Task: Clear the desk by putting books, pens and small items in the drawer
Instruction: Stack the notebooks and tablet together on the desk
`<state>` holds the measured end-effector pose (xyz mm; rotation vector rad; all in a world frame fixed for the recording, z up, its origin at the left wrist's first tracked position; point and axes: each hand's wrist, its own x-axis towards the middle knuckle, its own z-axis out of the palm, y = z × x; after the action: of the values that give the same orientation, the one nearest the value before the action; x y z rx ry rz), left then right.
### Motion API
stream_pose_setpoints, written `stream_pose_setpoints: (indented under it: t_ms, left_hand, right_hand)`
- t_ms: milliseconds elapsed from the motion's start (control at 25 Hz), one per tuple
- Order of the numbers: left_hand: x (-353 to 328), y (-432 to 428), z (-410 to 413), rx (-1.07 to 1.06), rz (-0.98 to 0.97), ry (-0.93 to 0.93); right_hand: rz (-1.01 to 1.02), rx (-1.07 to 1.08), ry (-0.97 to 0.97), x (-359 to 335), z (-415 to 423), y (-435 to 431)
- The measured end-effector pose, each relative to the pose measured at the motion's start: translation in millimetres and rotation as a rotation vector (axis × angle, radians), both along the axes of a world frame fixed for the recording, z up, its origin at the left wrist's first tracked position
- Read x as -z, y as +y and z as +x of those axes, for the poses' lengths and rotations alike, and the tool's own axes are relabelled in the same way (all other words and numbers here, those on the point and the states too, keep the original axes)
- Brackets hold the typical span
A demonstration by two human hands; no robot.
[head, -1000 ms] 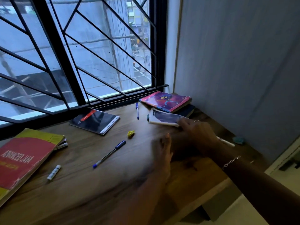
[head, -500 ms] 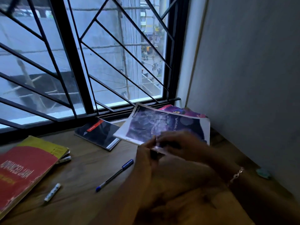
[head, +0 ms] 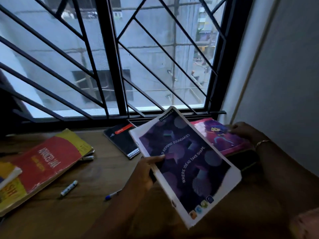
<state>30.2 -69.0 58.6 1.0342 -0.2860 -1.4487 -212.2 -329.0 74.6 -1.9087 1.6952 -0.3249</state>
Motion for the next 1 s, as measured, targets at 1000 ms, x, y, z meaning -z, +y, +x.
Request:
stream_pose_setpoints:
  t_ms: [1000]
  left_hand:
    - [4.0,-24.4,-22.9,-0.269,-0.312,0.180]
  right_hand:
    - [-0.018,-0.435,-0.995,-105.0,-3.7,76.1]
